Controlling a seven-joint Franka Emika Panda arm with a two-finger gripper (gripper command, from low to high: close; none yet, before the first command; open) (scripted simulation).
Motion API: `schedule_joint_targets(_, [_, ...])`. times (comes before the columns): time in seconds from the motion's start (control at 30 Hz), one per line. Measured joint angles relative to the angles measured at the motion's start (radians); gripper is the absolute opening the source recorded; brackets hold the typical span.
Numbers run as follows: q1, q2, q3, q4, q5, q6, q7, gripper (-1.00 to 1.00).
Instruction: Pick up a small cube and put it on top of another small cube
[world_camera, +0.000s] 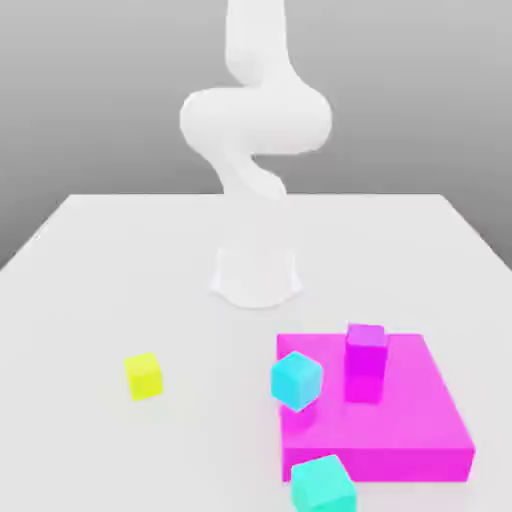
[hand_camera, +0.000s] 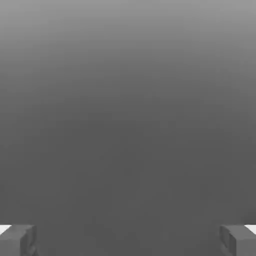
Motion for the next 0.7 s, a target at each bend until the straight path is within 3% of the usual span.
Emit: schedule_joint_targets(0.7, [0.083,0.768,0.030,-0.076,-0.008,0.274,-0.132,0.00])
